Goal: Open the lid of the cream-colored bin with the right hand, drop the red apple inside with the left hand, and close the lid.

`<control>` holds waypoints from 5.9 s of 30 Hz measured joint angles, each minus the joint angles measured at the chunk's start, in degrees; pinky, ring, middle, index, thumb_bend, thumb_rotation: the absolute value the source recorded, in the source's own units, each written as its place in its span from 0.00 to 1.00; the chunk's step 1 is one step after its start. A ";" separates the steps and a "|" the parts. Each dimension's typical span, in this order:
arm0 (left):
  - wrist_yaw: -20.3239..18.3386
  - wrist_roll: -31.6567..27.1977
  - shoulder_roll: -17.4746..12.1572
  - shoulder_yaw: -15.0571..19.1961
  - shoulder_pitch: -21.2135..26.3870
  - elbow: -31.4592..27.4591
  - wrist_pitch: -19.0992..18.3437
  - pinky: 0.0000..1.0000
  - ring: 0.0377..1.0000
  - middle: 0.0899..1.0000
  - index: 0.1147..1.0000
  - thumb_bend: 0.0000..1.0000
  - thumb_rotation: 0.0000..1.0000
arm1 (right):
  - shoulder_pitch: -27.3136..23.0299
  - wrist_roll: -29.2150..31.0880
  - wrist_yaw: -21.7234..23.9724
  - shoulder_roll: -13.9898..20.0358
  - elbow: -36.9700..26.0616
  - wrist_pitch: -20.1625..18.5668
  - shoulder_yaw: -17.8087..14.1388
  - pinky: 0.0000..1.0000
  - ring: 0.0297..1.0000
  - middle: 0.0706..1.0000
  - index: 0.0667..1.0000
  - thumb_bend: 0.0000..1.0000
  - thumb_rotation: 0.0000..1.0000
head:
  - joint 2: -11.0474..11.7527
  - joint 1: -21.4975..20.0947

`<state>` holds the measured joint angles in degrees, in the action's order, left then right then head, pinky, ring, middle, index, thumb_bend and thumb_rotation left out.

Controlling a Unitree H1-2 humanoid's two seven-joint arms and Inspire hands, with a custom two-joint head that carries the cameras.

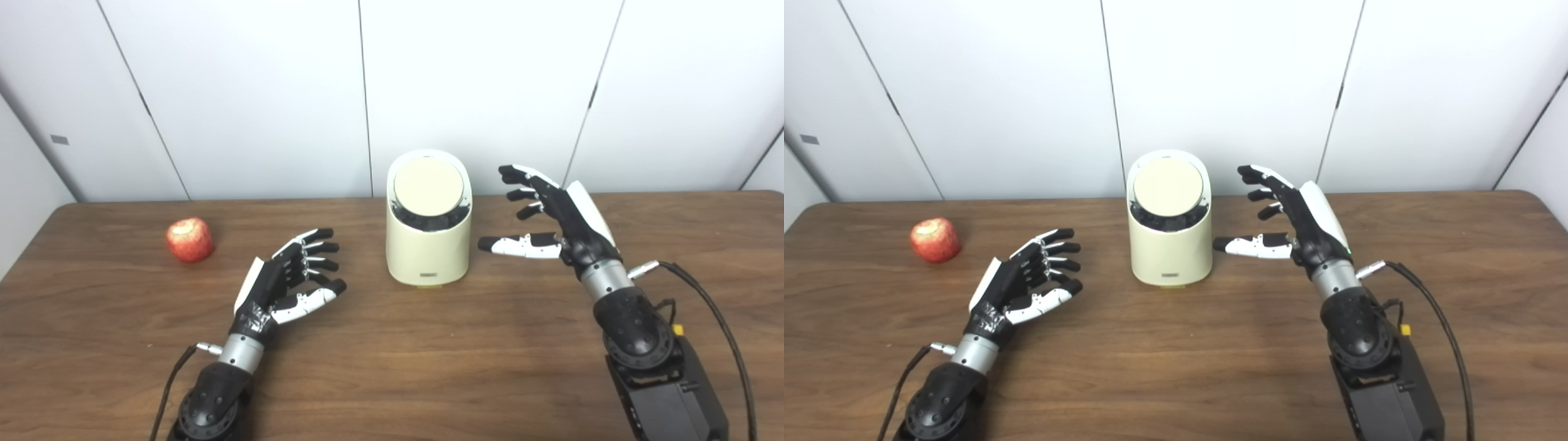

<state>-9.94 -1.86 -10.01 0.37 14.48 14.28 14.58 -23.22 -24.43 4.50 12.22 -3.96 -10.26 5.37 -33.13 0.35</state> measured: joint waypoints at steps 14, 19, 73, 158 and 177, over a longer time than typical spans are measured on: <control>-0.05 -0.09 -0.02 0.00 0.02 0.00 -0.05 0.55 0.65 0.74 0.81 0.70 0.21 | -7.62 -0.05 1.64 -1.00 2.64 -2.37 2.88 0.62 0.81 0.88 0.88 0.72 0.27 | 0.09 0.18; -0.03 -0.07 -0.05 0.01 0.02 0.00 -0.04 0.55 0.65 0.74 0.81 0.69 0.20 | -9.90 -1.72 2.77 -0.43 5.85 -4.03 4.53 0.65 0.85 0.94 0.89 0.76 0.30 | 0.09 0.09; 0.06 0.09 0.05 -0.26 -0.02 0.00 1.09 0.53 0.64 0.74 0.81 0.71 0.26 | -21.97 -15.07 2.84 1.55 15.83 -7.40 15.36 0.67 0.83 0.89 0.89 0.85 0.23 | -1.14 0.26; -0.06 -0.64 0.21 0.06 -0.42 -2.39 -0.29 0.55 0.65 0.75 0.82 0.69 0.21 | 11.48 10.86 1.35 -0.45 2.59 13.53 -3.82 0.68 0.79 0.86 0.86 0.73 0.16 | 0.26 1.41; 8.45 8.70 4.74 0.77 -1.18 -5.84 -0.69 0.71 0.78 0.79 0.79 0.68 0.20 | 13.47 13.28 1.41 1.83 1.40 12.39 -4.63 0.73 0.83 0.88 0.88 0.70 0.03 | 4.92 17.05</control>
<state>-1.49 6.84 -5.27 1.14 13.30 8.44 13.89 -9.74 -11.15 5.91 14.05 -2.56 2.13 0.75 -28.21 17.40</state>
